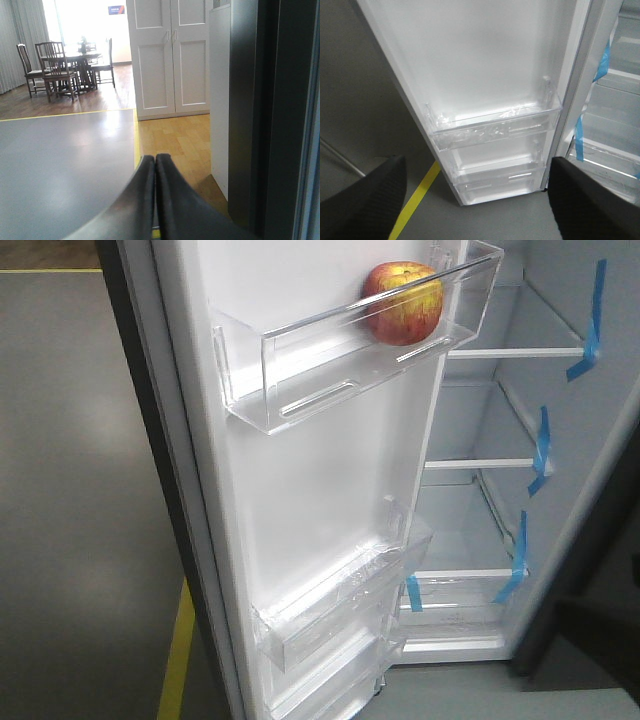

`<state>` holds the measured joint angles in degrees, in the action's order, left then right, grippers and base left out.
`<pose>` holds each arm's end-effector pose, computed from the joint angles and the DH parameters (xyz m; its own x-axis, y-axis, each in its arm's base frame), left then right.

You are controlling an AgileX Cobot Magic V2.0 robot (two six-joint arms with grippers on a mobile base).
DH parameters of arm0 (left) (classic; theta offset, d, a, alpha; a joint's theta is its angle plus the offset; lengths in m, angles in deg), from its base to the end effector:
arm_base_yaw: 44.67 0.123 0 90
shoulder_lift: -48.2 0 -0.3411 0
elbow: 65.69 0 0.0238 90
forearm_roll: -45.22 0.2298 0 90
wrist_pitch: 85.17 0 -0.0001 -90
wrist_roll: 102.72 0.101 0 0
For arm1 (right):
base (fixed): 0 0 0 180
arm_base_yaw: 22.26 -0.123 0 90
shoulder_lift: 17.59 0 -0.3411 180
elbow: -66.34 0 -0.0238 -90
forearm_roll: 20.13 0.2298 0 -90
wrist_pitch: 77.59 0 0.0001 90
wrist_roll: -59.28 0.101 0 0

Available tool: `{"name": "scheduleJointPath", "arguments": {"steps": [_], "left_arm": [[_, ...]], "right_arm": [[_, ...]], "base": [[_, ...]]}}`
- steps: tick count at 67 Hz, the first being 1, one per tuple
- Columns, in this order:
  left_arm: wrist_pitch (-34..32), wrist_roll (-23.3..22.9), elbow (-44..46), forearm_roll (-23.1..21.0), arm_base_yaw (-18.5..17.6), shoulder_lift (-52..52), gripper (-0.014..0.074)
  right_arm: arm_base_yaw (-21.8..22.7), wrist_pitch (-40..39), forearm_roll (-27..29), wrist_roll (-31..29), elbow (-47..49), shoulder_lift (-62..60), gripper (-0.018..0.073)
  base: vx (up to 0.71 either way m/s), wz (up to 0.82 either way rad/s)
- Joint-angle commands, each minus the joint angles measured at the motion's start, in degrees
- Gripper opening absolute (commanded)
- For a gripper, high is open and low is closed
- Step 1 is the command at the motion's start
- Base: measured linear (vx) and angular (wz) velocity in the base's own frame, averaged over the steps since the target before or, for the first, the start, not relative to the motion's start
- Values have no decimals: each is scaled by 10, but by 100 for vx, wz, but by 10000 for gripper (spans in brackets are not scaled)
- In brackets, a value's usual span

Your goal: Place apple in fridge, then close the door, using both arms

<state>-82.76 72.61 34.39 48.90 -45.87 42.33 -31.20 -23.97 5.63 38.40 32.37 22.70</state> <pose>-0.0109 0.0005 0.2016 0.0312 -0.0180 -0.9994 0.0188 0.9997 -0.0174 0.0261 0.0399 0.3745 -0.5275 -0.1641 -0.8335 -0.4757 0.8700 0.1297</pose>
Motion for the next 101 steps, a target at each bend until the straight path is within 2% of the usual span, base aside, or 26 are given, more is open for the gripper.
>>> {"name": "scheduleJointPath", "arguments": {"steps": [1,11,23,58,77,87,101], "left_arm": [[-39,1,10,0,-5,8,-6],[-39,1,10,0,-5,8,-6],[-39,1,10,0,-5,8,-6],[-39,1,10,0,-5,8,-6],[-43,0,10,-1,-5,8,-6],[-48,-30,10,-6,-5,8,-6],[-73,-130,24,-6,-5,8,-6]], "right_arm": [[4,10,8,15,-12,-37,553],[4,77,-2,47,-37,-95,553],[4,119,-3,75,-53,-156,553],[4,133,-7,75,-81,-211,545],[4,178,-6,75,-81,-211,525],[4,186,-1,75,-81,-211,517],[4,193,2,75,-81,-211,517]], "base": [[0,0],[0,0],[0,0],[0,0],[0,0],[0,0],[0,0]]}}
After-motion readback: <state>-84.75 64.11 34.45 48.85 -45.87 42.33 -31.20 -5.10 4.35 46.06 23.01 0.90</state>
